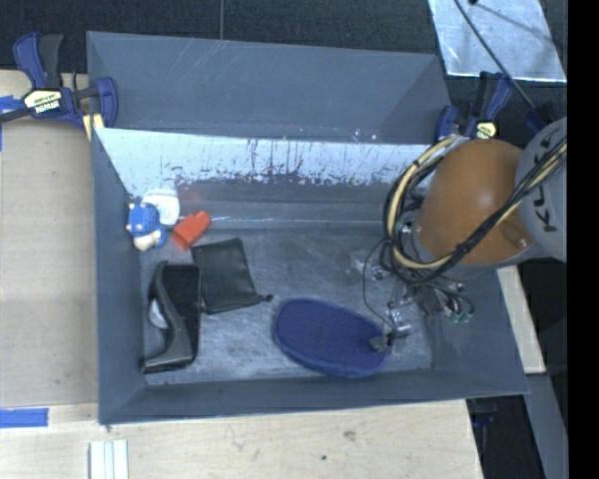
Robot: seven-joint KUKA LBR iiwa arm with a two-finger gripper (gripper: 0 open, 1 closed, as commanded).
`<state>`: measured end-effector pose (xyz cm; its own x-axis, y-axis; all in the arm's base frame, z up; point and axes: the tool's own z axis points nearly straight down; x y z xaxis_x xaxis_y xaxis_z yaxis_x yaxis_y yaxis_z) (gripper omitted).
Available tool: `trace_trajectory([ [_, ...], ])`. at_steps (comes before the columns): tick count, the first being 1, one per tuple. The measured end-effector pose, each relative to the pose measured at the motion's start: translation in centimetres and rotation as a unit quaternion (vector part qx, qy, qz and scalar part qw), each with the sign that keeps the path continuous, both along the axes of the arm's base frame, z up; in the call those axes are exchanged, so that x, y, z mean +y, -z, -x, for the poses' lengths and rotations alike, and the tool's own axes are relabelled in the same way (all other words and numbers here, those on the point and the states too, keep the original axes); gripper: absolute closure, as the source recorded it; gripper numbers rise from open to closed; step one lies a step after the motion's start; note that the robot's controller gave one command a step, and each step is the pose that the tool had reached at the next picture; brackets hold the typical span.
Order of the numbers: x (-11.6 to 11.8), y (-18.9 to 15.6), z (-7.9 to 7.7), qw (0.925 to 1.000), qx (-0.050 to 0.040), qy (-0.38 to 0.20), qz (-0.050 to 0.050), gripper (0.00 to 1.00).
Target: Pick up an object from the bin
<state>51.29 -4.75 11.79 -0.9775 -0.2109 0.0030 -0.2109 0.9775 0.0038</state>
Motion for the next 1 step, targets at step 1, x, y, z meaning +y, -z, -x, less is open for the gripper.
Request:
trace_trajectory([
  [1,0.32,4.86,2.25,0.9996,-0.0062,-0.026,0.002,0.0],
])
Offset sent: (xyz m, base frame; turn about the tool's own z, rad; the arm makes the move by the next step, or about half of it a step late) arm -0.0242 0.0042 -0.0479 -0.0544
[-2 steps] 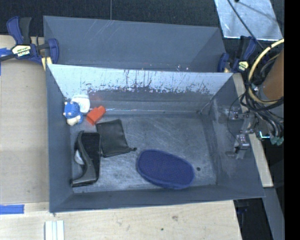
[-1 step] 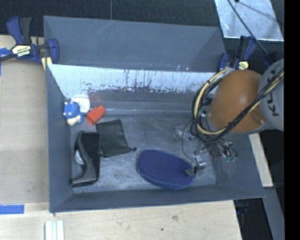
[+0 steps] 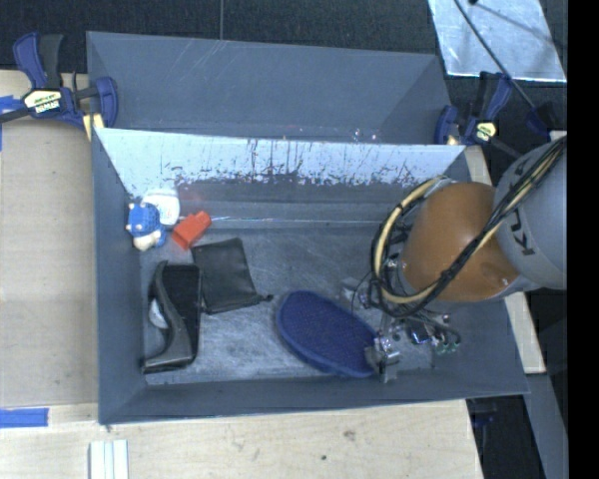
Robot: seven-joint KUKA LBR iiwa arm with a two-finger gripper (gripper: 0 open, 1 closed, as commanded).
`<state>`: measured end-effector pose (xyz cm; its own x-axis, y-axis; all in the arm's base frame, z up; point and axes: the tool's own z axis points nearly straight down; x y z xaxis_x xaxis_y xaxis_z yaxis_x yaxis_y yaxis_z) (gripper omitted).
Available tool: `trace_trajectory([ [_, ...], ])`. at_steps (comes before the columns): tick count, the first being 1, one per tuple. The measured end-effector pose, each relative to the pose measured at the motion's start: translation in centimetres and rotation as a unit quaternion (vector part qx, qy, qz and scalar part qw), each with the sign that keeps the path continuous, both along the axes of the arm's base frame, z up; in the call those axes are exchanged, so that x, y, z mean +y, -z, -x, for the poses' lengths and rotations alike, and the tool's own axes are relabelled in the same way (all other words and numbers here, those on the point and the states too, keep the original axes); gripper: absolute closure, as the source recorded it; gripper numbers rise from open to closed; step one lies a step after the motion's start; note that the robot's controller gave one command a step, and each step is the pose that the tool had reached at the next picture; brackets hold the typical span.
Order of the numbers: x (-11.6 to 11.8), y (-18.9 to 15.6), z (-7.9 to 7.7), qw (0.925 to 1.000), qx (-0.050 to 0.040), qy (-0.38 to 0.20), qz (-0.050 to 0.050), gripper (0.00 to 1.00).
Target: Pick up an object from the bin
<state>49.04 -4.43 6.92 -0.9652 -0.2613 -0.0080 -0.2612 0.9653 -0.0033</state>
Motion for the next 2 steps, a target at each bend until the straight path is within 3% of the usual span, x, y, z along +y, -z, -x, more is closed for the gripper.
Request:
trace_trajectory([
  [1,0.1,-0.4,-0.4,1.0,-0.005,-0.001,0.0,1.0],
  [2,0.6,-15.2,-1.3,0.9996,-0.0019,0.03,0.0,1.0],
])
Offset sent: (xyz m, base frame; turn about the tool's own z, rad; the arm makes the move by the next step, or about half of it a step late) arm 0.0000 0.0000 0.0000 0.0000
